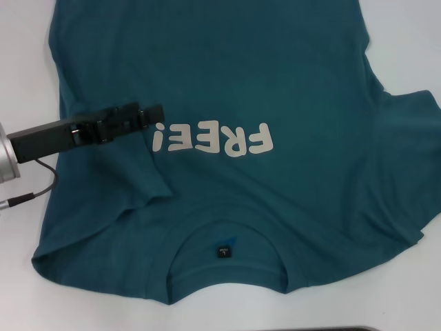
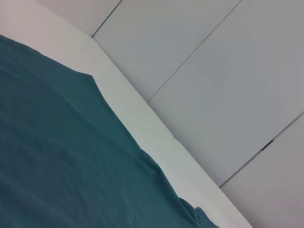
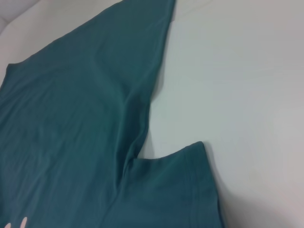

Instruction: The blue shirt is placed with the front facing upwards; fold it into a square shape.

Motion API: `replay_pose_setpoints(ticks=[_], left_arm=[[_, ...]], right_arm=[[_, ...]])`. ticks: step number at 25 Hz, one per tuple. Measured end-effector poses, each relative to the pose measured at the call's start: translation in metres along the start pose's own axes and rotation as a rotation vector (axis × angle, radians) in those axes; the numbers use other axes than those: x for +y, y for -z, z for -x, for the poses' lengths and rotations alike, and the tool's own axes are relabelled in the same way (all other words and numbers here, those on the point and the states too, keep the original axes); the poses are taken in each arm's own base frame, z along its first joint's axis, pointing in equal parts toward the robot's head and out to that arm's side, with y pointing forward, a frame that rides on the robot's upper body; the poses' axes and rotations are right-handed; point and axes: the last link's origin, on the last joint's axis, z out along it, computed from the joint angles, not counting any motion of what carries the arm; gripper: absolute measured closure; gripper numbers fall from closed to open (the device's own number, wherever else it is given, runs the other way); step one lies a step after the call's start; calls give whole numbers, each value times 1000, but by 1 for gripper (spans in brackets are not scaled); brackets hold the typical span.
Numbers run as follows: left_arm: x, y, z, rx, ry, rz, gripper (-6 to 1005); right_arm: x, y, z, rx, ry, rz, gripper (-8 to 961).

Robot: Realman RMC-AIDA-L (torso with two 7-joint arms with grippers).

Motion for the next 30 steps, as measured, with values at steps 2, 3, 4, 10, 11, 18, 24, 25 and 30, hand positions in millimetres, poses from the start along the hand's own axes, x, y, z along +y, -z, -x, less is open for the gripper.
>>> replay_pose_setpoints(ticks=[2, 3, 4, 10, 11, 18, 24, 25, 30], left_arm=[[0, 0, 0, -1, 0, 1, 95], [0, -1, -1, -2, -1, 2, 95], [0, -1, -1, -2, -1, 2, 95], [1, -2, -2, -4, 1, 4, 95], [1, -3, -2, -4, 1, 4, 95], [0, -3, -3, -2, 0, 1, 96], [0, -3, -4, 3, 0, 2, 96], [0, -3, -4, 5, -1, 1, 96], [0, -3, -5, 8, 0, 0, 96]], right_arm=[[-2, 3, -1, -6, -6, -3, 942], [-3, 5, -1, -12, -11, -6, 943], [-3, 5, -1, -12, -11, -6, 943], [-2, 6, 0, -15, -8, -1, 943], [-2, 5, 1, -15, -5, 3, 943], [7, 4, 8, -9, 32, 46, 943], [29, 5, 18, 1, 90, 151, 943], [32, 3, 20, 3, 98, 167, 943], [54, -14, 32, 23, 142, 246, 942]])
